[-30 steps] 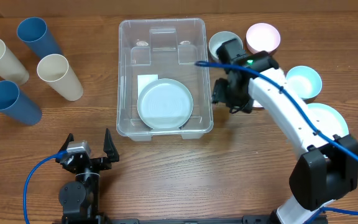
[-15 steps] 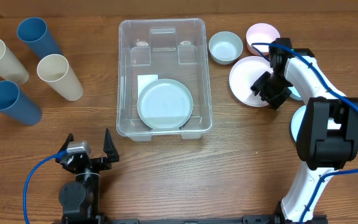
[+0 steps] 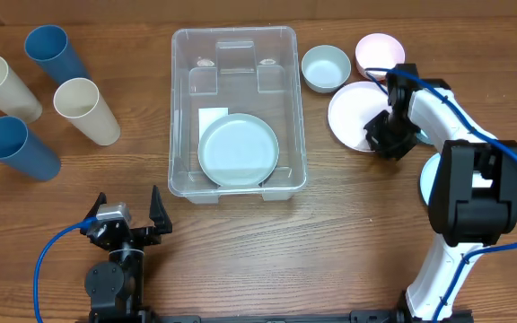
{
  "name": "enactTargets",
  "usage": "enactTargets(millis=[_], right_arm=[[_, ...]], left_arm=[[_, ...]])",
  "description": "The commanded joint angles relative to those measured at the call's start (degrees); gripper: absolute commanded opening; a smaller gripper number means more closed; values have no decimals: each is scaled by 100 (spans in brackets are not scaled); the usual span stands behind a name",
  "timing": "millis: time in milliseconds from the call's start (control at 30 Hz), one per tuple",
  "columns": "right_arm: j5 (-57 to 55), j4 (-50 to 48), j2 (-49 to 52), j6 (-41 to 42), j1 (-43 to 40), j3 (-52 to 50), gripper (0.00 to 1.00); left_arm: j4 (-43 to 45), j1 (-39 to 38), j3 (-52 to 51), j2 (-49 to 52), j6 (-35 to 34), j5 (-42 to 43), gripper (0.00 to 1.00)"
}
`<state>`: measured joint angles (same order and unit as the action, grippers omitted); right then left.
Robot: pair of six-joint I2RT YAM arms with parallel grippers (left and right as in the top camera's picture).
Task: Pack container
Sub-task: 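Release the plate, move the right gripper to the pink plate rim, then carry the pink plate with the right gripper and set it in the bin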
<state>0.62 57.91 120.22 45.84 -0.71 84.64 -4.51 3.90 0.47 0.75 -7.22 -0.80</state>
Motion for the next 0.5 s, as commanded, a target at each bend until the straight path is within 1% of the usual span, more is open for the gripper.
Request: enactTargets(millis=[0, 133, 267, 333, 467], right_arm=[[-50, -35, 35, 70, 0, -284, 4], [-83, -7, 22, 66, 0, -210, 4], [-415, 538, -205, -50, 0, 258, 4], [-632, 960, -557, -133, 0, 693, 4], [-820, 1314, -1467, -282, 0, 1126, 4]], left_arm=[[4, 22, -20, -44, 103, 83, 100], [7, 22, -20, -46, 103, 83, 100], [7, 22, -20, -46, 101, 83, 100], [7, 22, -20, -46, 103, 83, 100], [4, 22, -20, -46, 101, 83, 100]])
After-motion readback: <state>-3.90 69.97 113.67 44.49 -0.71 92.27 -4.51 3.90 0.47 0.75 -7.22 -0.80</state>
